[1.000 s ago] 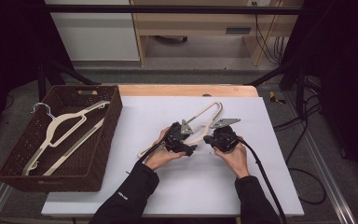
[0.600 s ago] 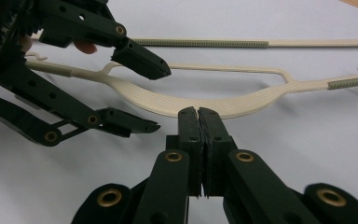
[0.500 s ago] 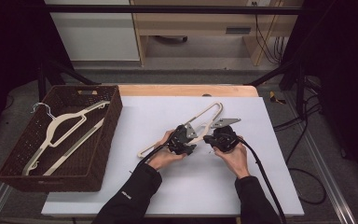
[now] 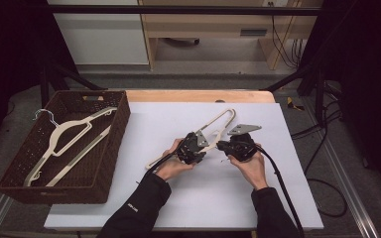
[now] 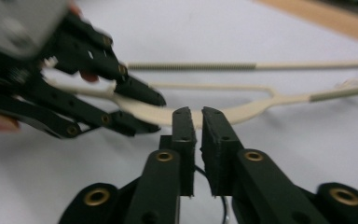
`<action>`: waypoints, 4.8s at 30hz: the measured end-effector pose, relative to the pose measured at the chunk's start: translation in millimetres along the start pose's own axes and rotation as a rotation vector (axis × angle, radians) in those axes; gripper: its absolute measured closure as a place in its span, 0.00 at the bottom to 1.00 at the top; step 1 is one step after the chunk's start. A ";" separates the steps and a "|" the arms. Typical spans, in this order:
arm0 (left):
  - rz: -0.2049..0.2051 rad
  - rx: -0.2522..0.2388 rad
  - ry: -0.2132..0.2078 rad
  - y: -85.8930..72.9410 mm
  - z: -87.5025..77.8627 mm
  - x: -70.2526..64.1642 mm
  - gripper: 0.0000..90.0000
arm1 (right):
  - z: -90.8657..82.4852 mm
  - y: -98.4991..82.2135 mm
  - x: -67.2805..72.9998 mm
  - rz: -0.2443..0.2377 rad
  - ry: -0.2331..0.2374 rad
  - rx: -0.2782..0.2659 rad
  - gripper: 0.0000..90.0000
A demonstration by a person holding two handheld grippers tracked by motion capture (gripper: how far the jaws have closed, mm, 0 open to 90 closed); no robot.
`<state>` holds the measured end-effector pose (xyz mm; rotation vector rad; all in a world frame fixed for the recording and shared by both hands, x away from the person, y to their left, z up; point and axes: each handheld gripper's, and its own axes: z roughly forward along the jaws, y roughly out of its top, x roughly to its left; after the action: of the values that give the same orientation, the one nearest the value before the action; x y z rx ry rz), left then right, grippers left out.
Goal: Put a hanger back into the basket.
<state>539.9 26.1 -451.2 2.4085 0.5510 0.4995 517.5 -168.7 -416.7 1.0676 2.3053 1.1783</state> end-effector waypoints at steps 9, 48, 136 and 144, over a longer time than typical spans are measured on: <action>-0.009 -0.014 0.014 0.4 -10.6 5.2 0.81 | -58.6 2.2 -15.4 0.050 -0.075 -0.221 0.68; -0.272 -0.139 0.111 -25.8 -80.7 60.8 0.95 | -75.3 -47.1 -27.3 0.117 -0.074 -0.260 0.13; -0.386 -0.274 0.179 -183.9 -330.1 189.0 0.96 | -107.0 -64.0 -14.4 0.130 -0.151 -0.294 0.06; -0.420 -0.238 0.206 -206.8 -330.1 196.3 0.96 | -106.0 -64.0 -14.1 0.133 -0.152 -0.286 0.06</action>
<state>495.3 431.0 -294.9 1.9556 0.9997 0.5913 434.5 -261.0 -405.0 1.1699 1.9077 1.3757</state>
